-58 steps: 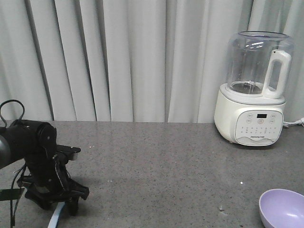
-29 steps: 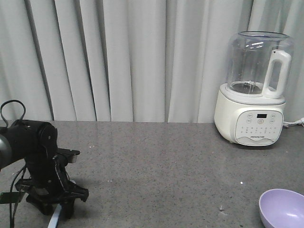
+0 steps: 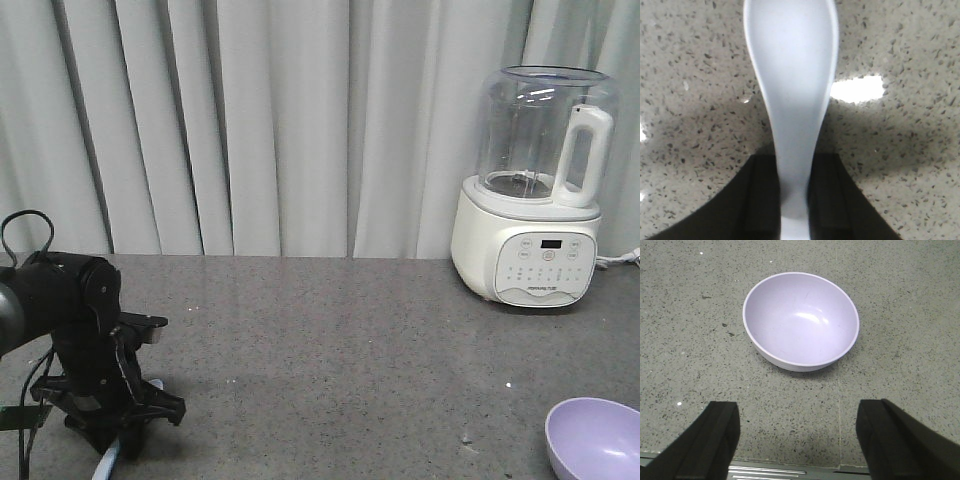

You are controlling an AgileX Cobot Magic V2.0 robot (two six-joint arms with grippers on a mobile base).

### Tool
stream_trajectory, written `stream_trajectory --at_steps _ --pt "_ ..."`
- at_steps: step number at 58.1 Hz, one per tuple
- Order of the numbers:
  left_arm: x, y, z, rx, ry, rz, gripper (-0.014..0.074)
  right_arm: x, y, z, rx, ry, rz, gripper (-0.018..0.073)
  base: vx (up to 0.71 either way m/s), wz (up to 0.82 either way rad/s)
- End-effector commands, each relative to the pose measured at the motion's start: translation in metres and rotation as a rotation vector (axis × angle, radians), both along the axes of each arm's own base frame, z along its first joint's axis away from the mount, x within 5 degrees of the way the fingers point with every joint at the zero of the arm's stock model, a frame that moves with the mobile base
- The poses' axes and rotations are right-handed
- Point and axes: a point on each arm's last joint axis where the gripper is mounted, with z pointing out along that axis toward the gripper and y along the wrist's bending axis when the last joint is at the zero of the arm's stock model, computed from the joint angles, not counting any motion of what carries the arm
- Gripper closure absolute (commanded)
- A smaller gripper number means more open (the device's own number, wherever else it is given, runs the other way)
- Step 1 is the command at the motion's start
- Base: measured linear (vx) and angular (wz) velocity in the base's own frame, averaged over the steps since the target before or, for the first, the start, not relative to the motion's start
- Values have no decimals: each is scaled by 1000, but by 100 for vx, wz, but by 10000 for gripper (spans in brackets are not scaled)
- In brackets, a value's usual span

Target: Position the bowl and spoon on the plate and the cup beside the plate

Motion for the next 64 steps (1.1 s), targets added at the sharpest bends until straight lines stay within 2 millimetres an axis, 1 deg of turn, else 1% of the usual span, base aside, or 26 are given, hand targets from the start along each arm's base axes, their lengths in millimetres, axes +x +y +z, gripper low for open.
stream_trajectory --at_steps 1,3,9,13,21,34,38,45,48,54,57,64 --pt "-6 -1 28 -16 -55 0 450 5 -1 15 -19 -95 7 20 0 0" --pt "-6 0 29 -16 -58 0 450 5 -1 15 -19 -95 7 20 0 0" --pt "-10 1 41 -23 -86 -4 450 5 -1 15 -19 -96 7 20 0 0" --pt "-14 2 53 -29 -117 -8 450 5 -1 15 -18 -100 8 20 0 0" --pt "-28 5 85 -46 -197 -27 450 5 -1 15 -17 -102 8 20 0 0" --pt "-59 11 139 -79 -342 -53 450 5 -1 15 -17 -103 8 20 0 0" --pt "-71 8 155 -92 -383 -81 450 5 -1 16 -17 -106 9 20 0 0" --pt "-94 0 174 -112 -441 -135 450 5 -1 16 -17 -110 9 20 0 0" --pt "-106 -2 180 -121 -462 -155 450 6 -1 16 -17 -113 10 20 0 0" --pt "-129 -7 183 -142 -492 -195 450 6 0 17 -17 -125 12 20 0 0" --pt "-141 -9 182 -159 -500 -214 450 6 0 17 -17 -130 13 20 0 0" --pt "-167 -6 175 -175 -529 -237 450 7 0 18 -16 -141 14 20 0 0"
